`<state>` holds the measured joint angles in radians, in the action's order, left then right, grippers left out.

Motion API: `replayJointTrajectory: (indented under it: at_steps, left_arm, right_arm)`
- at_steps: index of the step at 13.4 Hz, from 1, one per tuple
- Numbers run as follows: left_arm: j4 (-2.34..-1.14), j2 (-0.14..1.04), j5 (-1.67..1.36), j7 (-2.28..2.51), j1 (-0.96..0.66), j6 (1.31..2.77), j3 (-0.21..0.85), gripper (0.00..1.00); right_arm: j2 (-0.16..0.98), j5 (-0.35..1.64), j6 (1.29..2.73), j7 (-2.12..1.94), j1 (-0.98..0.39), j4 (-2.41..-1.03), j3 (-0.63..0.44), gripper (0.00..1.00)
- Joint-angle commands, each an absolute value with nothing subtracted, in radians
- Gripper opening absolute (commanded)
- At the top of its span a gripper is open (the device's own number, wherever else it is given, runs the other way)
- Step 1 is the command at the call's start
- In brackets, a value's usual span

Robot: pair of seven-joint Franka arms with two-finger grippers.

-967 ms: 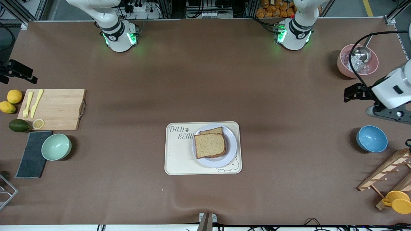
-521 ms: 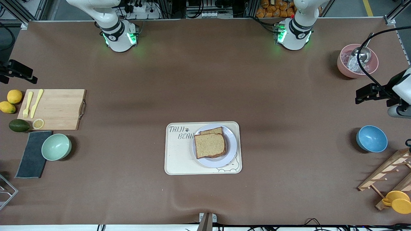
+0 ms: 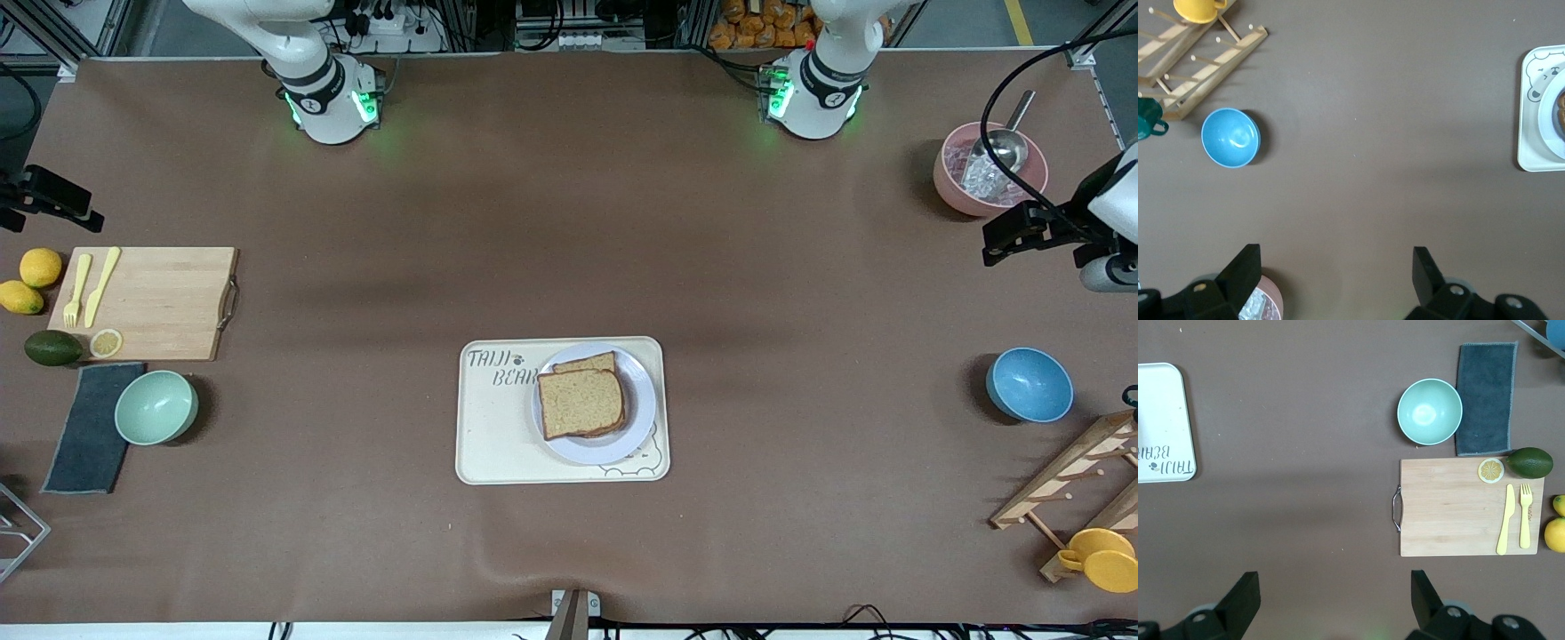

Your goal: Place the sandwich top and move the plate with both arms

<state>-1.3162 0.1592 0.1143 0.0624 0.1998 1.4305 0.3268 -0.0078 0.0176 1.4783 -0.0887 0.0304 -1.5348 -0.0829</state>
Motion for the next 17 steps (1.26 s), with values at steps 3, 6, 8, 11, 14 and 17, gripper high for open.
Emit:
replayJointTrajectory:
  at_steps: [3,6,8,11,14,17]
  left_arm:
    - [-1.465,0.025,0.031,0.054,0.029,1.456,0.124,1.0]
    - [-1.543,-0.026,0.034,0.054,-0.015,1.513,0.072,1.0]
    - [-1.54,-0.022,0.041,0.063,-0.021,1.508,0.077,1.0]
    - [-1.54,-0.017,0.029,0.061,-0.023,1.508,0.081,1.0]
    - [-1.503,0.006,0.02,0.063,-0.034,1.473,0.075,1.0]
    - [-1.499,0.023,0.021,0.067,-0.034,1.473,0.078,1.0]
  right_arm:
    - [0.003,0.012,1.471,-0.094,0.025,-1.513,-0.084,1.0]
    - [0.003,0.012,1.471,-0.095,0.025,-1.513,-0.084,1.0]
    - [0.003,0.012,1.47,-0.094,0.025,-1.513,-0.084,1.0]
    - [0.003,0.012,1.471,-0.094,0.025,-1.513,-0.084,1.0]
    - [0.005,0.012,1.471,-0.094,0.025,-1.513,-0.084,1.0]
    - [0.005,0.012,1.471,-0.094,0.025,-1.513,-0.084,1.0]
